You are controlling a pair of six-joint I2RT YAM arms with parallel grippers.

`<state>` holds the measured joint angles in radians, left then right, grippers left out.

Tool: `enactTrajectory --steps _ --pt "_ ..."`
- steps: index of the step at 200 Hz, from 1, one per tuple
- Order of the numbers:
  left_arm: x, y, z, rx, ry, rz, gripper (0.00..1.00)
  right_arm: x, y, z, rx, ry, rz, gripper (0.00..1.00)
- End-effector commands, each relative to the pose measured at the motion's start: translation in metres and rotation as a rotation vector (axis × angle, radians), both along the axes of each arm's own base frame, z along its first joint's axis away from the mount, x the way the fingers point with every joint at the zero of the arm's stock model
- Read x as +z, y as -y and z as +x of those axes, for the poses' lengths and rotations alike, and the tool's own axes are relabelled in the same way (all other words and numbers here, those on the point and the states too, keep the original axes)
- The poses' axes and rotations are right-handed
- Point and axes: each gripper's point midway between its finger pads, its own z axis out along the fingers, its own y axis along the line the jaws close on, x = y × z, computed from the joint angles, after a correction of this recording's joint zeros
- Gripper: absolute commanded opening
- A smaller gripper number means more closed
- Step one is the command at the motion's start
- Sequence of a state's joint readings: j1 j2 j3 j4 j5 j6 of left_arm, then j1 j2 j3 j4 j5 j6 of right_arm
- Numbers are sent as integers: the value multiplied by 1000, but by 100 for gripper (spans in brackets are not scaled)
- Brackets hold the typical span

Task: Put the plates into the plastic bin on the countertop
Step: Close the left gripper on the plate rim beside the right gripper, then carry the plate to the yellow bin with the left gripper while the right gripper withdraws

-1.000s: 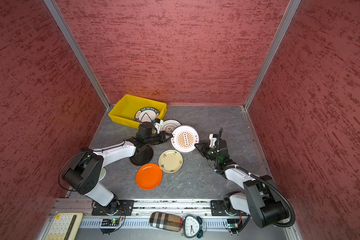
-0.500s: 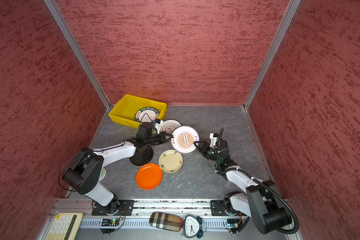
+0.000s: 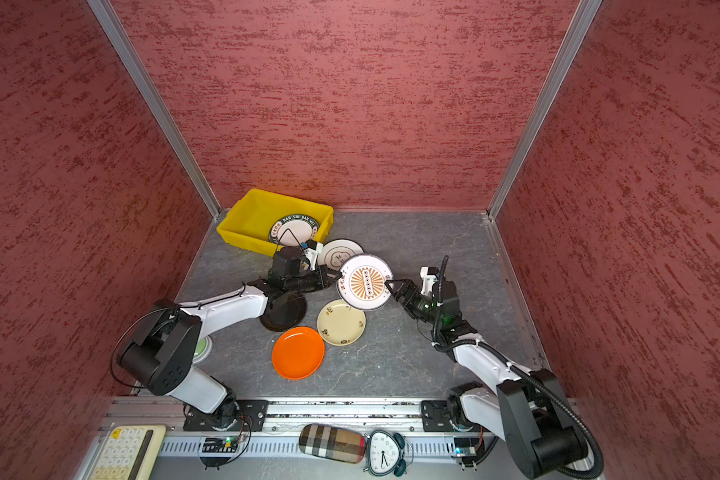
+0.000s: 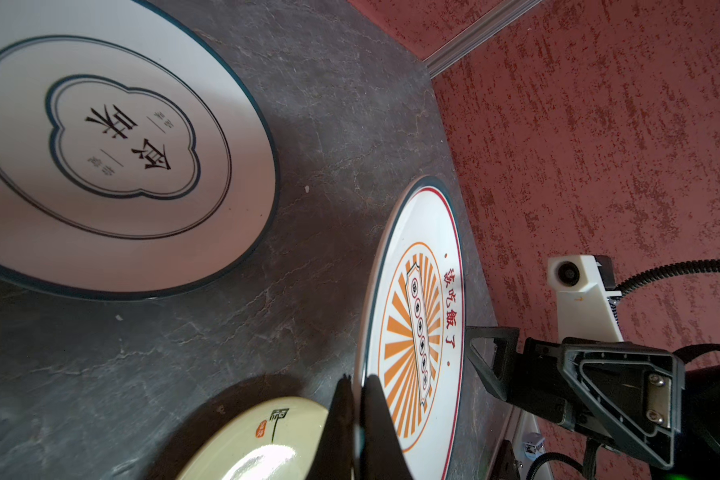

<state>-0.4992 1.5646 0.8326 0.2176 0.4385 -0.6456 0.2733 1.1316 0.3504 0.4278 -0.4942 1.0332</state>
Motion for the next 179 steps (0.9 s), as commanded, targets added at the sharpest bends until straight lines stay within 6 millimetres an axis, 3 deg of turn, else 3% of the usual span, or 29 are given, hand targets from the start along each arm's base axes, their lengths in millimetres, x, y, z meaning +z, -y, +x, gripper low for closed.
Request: enactTrajectory --steps 1,27,96,140,179 --pt "21 -4 4 12 78 -20 0 10 2 4 -17 38 -25 93" --pt "21 -9 7 29 79 -19 0 7 4 3 -19 36 -37 99" --pt "25 -35 23 113 75 -1 0 8 5 6 -23 39 -62 99" --pt "46 -68 47 213 118 2 0 10 8 14 -36 43 -127 99" --pt "78 -106 73 332 218 81 0 7 10 14 -41 44 -148 99"
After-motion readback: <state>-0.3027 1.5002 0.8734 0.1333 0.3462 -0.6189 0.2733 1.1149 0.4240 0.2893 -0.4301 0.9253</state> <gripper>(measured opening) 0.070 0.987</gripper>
